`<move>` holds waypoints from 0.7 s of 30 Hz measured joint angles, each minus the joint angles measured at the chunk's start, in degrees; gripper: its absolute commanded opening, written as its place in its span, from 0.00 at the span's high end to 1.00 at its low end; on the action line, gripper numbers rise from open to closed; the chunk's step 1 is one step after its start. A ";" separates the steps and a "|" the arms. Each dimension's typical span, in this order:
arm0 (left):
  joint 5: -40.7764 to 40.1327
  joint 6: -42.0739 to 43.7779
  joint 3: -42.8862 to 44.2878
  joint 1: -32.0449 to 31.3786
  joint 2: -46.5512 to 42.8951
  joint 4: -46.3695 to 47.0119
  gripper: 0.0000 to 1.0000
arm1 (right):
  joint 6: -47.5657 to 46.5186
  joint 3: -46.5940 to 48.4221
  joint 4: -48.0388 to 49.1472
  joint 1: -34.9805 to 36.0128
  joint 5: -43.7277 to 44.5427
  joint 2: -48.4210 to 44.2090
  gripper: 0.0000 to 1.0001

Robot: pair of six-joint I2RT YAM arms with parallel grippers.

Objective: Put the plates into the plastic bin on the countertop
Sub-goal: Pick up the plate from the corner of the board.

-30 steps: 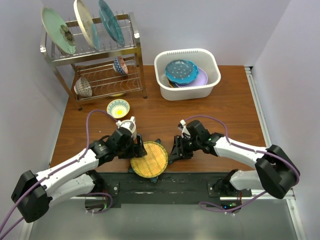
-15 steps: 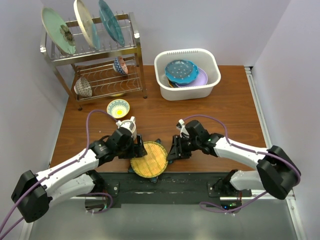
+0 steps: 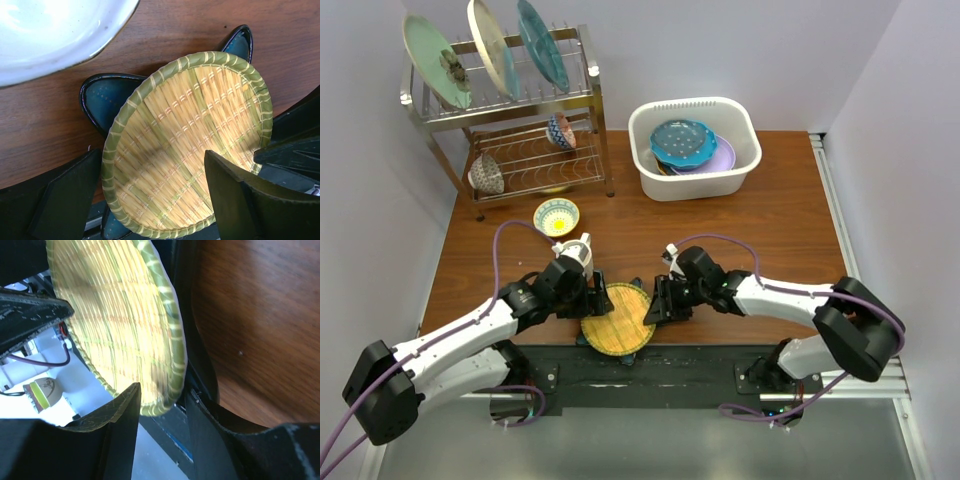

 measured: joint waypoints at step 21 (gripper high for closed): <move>-1.73 0.66 -0.22 0.09 -1.51 -2.93 0.11 | 7.50 -3.50 15.74 0.55 1.70 0.57 1.00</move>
